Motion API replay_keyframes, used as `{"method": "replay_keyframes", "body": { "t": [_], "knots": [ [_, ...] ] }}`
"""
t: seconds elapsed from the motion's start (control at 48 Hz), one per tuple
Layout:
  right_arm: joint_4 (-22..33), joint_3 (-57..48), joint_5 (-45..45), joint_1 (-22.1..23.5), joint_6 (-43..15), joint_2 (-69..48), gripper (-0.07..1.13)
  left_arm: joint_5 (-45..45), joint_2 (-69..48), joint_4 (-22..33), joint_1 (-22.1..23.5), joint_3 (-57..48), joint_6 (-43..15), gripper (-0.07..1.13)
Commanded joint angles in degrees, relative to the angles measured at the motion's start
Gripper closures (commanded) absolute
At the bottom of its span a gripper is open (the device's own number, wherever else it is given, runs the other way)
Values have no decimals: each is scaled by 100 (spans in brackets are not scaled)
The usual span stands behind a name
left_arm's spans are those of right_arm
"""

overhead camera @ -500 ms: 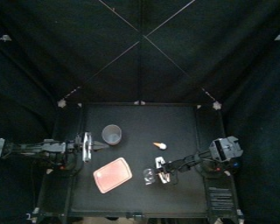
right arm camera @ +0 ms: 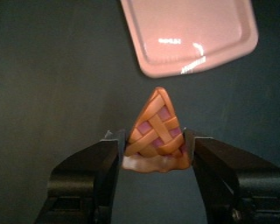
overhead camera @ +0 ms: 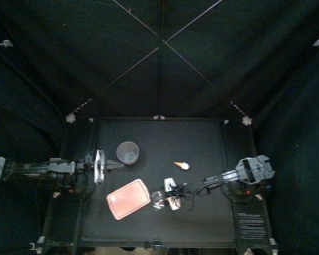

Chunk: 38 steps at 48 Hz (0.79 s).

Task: Pick the pie then place it on the pink plate
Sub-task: Place pie on the pink plate

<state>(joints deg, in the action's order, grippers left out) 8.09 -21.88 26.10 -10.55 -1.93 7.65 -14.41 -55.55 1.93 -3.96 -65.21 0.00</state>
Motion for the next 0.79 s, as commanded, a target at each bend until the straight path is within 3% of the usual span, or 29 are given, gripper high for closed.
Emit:
{"method": "replay_keyframes", "body": {
  "t": [0.021,0.375,0.604,0.688,0.792],
  "knots": [
    [35,958,35,9,53,334,39,-62,9,9,-114,97,0,106],
    [149,3955,1318,53,105,2382,39,-62,9,202,-343,44,18,105],
    [185,5291,2109,88,53,3296,38,-62,9,422,-378,-44,-9,105],
    [193,5502,2224,97,18,3401,34,-62,9,413,-378,-70,-18,105],
    [220,5651,2259,97,9,3472,20,-62,9,413,-387,-79,-18,105]
  ]
}}
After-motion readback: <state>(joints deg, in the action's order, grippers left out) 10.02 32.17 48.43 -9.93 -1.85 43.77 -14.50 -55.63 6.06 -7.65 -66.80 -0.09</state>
